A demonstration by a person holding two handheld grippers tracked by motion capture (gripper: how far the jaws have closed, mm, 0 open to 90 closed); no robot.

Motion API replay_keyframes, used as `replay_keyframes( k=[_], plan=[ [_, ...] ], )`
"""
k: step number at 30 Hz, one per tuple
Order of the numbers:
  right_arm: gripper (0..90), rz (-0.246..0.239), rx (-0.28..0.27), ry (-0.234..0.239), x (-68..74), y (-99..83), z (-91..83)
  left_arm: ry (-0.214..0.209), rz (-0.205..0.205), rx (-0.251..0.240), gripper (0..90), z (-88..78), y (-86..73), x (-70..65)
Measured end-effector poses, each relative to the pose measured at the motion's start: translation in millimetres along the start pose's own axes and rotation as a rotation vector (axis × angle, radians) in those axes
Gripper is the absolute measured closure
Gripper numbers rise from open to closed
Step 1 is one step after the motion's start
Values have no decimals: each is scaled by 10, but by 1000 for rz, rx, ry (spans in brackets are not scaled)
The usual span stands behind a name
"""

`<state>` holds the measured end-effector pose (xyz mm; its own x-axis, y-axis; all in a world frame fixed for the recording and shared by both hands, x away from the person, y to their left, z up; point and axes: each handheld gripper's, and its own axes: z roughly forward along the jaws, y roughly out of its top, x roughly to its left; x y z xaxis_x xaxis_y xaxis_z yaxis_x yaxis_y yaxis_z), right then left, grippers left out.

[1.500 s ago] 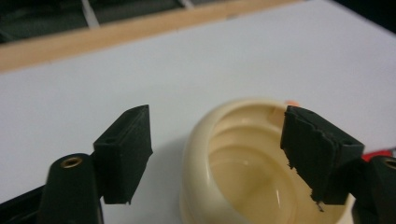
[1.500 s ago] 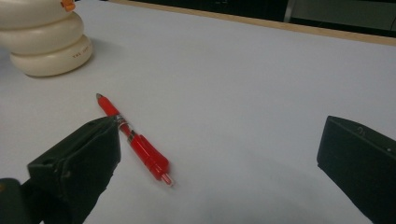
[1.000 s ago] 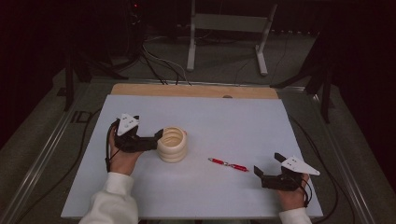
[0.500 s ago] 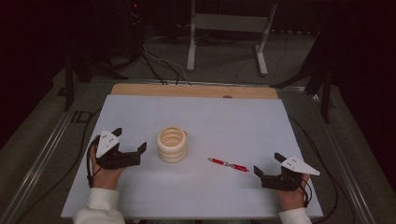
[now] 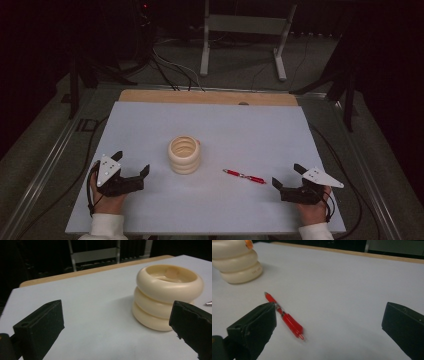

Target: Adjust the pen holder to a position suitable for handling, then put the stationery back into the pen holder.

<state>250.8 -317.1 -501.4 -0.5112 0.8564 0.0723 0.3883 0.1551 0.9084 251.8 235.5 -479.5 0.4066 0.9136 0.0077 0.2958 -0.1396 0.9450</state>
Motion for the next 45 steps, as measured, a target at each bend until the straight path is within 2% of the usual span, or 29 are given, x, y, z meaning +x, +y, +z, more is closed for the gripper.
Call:
replay_keyframes(
  k=[5, 11, 13, 16, 22, 27, 29, 37, 45],
  plan=[
    [0, 0, -22, 7, -12, 2, -15, 12, -23, -4, 3, 17, -49, 16],
    [0, -22, -37, 10, -8, 55, -30, 21, -13, -4, 3, 11, -59, 4],
    [0, -34, -53, 22, -13, 127, -47, 20, -18, 16, 3, 7, -54, 21],
    [0, -35, -63, 30, -41, 220, -52, 21, -20, 22, 3, 6, -42, 43],
    [0, -33, -49, 44, -87, 356, -20, 20, -23, 34, 4, 31, -62, 39],
    [0, -38, -15, 99, -123, 527, 60, 36, -22, 20, 8, 25, -82, 38],
    [0, -53, 18, 126, -103, 603, 122, 41, -27, 21, 7, 25, -88, 44],
    [0, -91, 68, 148, -25, 750, 238, 46, -26, 26, 7, 27, -101, 47],
    [0, -156, 156, 173, 88, 921, 438, 53, -25, 28, 7, 24, -107, 40]
  ],
)
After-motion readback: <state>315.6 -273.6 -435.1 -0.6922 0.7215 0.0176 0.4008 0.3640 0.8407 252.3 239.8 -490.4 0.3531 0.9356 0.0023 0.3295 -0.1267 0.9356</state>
